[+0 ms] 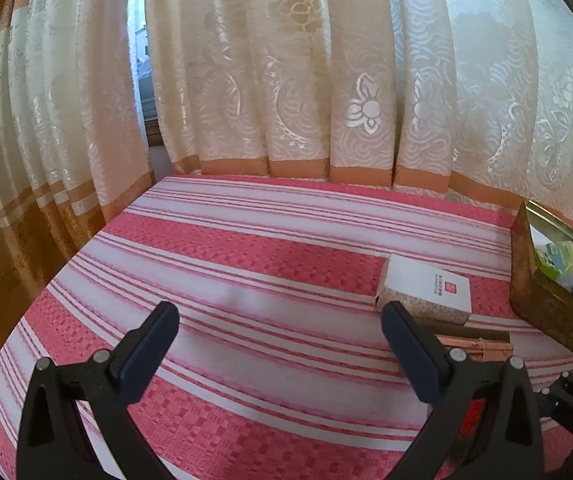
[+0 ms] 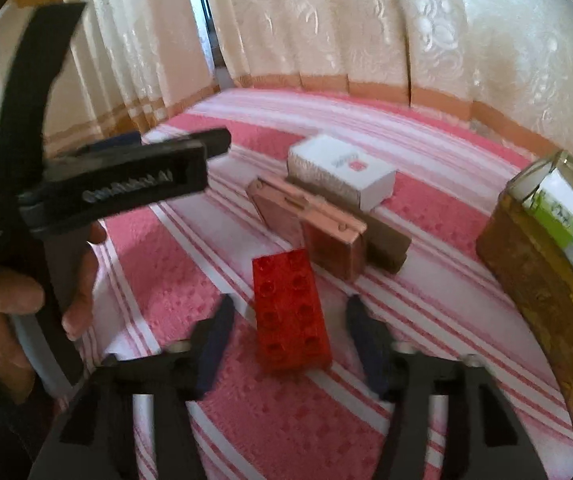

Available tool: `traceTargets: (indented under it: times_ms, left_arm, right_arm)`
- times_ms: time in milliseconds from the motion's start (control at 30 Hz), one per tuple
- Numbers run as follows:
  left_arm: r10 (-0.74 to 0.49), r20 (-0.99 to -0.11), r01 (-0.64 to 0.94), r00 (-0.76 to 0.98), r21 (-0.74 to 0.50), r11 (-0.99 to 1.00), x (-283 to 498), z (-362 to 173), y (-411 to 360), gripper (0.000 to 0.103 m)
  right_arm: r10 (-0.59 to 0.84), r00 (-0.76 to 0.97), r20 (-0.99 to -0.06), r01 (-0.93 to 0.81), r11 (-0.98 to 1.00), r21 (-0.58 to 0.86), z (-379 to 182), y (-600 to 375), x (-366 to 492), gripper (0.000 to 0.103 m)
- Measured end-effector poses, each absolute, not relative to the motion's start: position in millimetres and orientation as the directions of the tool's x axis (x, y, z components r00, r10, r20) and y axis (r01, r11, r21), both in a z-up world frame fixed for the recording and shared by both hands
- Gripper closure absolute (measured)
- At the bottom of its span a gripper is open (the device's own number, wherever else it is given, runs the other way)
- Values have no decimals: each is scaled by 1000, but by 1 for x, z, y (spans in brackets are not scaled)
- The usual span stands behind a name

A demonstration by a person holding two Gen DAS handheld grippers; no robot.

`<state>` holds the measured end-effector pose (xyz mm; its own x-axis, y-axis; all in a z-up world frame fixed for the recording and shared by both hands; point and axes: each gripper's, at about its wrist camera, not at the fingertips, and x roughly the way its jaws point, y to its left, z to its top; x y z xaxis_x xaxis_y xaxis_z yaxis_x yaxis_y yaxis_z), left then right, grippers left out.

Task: Organize rigid objects
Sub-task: 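Grasp the red toy brick with the right tool, then grasp the pink string-tied case with the left tool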

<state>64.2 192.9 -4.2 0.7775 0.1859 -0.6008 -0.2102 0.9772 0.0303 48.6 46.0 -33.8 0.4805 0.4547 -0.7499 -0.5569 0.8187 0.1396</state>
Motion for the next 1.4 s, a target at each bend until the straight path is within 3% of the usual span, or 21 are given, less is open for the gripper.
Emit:
traceTargets:
  times_ms: [200, 400, 567, 667, 900, 1233, 1400]
  left_arm:
    - [134, -589, -163, 797, 4, 987, 62, -1, 189, 1]
    - [-84, -574, 47, 814, -79, 996, 57, 4, 170, 1]
    - [-199, -566, 213, 800, -42, 976, 51, 4, 133, 0]
    - [-152, -601, 209, 785, 26, 978, 61, -4, 113, 0]
    - [-85, -678, 144, 730, 31, 989, 80, -20, 105, 5]
    - [-113, -776, 85, 621, -77, 993, 73, -43, 124, 11]
    - [-107, -779, 99, 618, -57, 993, 47, -44, 117, 11]
  right_arm:
    - [484, 463, -743, -576, 801, 163, -31, 32, 42, 69]
    - [541, 519, -661, -535, 809, 243, -6, -22, 35, 69]
    - [489, 634, -599, -424, 868, 260, 8, -70, 41, 69]
    - [471, 664, -580, -382, 881, 278, 11, -80, 45, 69]
    - [459, 659, -597, -334, 889, 314, 5, -90, 54, 69]
    - [461, 647, -608, -346, 888, 304, -3, -87, 53, 69]
    - [467, 641, -609, -352, 884, 307, -4, -86, 53, 69]
